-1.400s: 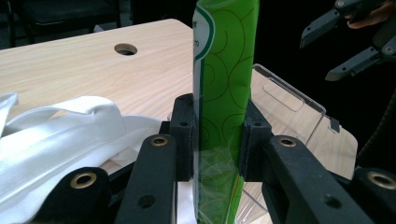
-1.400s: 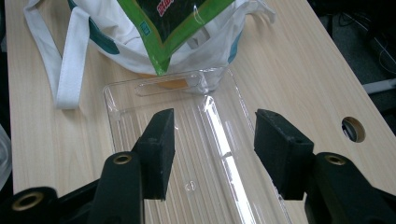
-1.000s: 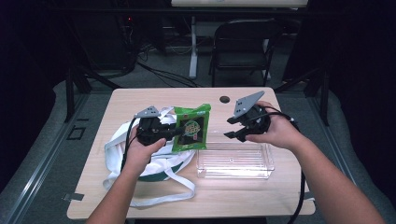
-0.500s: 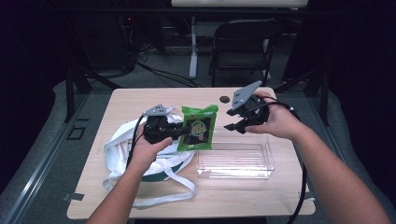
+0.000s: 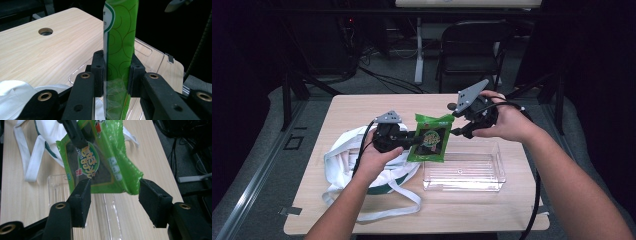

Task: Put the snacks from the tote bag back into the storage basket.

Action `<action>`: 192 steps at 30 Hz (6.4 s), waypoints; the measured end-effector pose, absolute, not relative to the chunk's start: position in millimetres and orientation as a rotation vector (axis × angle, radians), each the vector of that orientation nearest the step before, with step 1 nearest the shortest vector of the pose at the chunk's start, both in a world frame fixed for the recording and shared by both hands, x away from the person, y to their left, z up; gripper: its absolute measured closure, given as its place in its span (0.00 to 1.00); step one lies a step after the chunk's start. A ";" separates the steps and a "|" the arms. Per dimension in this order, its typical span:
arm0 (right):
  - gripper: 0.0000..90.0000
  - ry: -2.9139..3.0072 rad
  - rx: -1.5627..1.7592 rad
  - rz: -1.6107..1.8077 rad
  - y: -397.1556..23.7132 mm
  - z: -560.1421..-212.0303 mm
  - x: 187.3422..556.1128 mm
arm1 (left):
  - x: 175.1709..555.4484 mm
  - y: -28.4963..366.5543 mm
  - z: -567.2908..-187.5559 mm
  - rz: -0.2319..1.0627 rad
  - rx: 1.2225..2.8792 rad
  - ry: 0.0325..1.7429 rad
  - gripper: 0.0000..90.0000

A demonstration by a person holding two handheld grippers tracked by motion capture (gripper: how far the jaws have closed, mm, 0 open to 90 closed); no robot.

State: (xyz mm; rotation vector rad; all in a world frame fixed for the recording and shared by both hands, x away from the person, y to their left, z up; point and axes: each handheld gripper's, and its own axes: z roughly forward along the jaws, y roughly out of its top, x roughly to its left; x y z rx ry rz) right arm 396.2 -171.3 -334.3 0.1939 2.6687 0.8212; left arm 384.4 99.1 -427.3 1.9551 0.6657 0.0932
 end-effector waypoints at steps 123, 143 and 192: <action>0.82 2.978 0.138 0.423 -123.1 -352.3 413.5 | 380.0 92.8 -432.7 0.123 1.973 0.589 0.65; 0.82 2.957 0.174 0.372 -134.8 -348.7 416.6 | 378.6 137.2 -434.6 0.284 1.866 0.812 0.59; 0.81 2.955 0.176 0.247 -133.5 -377.6 431.7 | 363.9 184.7 -464.8 0.458 1.780 1.001 0.47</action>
